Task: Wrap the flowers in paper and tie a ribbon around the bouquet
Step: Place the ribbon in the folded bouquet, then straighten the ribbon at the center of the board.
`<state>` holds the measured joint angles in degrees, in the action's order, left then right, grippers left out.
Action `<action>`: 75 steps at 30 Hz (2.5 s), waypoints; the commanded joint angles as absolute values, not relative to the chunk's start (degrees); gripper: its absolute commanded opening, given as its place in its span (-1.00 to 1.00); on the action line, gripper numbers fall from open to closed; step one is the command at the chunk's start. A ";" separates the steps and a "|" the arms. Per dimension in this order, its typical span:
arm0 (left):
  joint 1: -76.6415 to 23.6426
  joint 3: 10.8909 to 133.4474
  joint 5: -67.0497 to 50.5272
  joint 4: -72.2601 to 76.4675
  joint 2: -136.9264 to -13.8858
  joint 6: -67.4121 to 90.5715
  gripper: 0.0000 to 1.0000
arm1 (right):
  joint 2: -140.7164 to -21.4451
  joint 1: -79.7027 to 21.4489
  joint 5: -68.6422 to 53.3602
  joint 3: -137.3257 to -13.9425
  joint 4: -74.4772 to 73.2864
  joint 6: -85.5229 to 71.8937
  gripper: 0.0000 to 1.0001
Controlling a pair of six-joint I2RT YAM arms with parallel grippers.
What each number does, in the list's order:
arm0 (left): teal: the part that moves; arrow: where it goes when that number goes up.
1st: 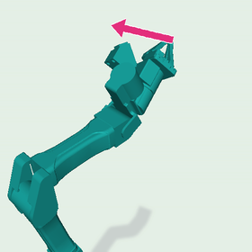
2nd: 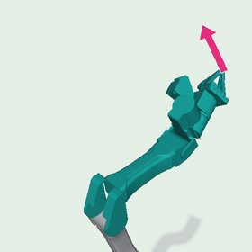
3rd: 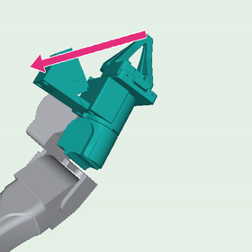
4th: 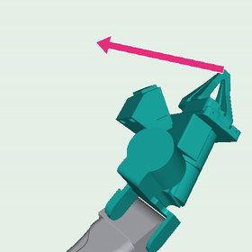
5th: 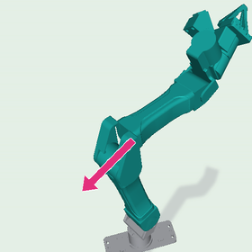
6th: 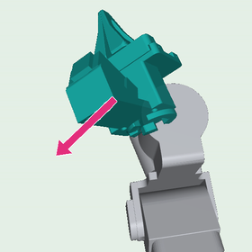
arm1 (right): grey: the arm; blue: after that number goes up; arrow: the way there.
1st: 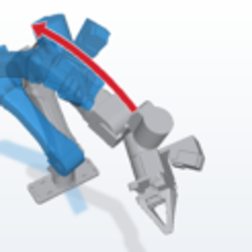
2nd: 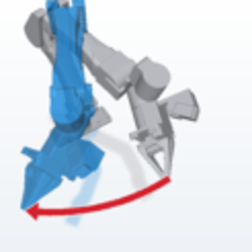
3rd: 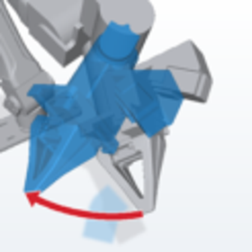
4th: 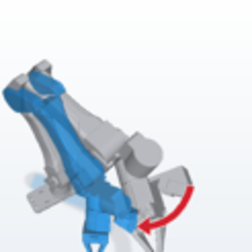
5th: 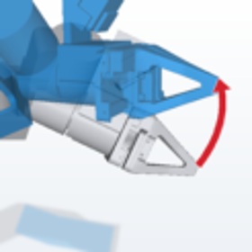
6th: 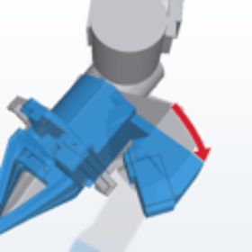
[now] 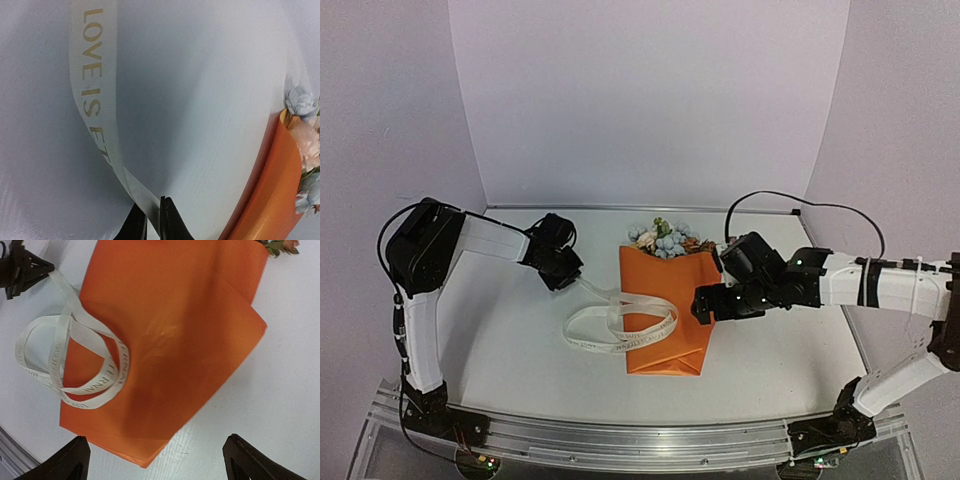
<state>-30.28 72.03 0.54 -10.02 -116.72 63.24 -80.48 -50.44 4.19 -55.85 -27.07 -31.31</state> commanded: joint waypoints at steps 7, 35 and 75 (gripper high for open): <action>-30.15 77.81 -5.71 -13.35 -114.83 50.94 -1.00 | -95.22 -53.67 -9.87 -71.97 -26.41 -8.16 0.66; -28.28 82.32 -16.32 -22.08 -112.07 42.02 -1.00 | -121.26 -59.25 -5.39 -91.82 -32.13 7.70 0.09; -14.79 82.29 -8.34 -21.70 -102.89 40.38 -1.00 | -87.98 -55.95 9.84 -81.61 -35.20 -5.27 -1.00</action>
<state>-18.64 80.77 -13.61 -21.14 -110.60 41.83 -95.99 -59.10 -3.38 -86.02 -34.18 -0.28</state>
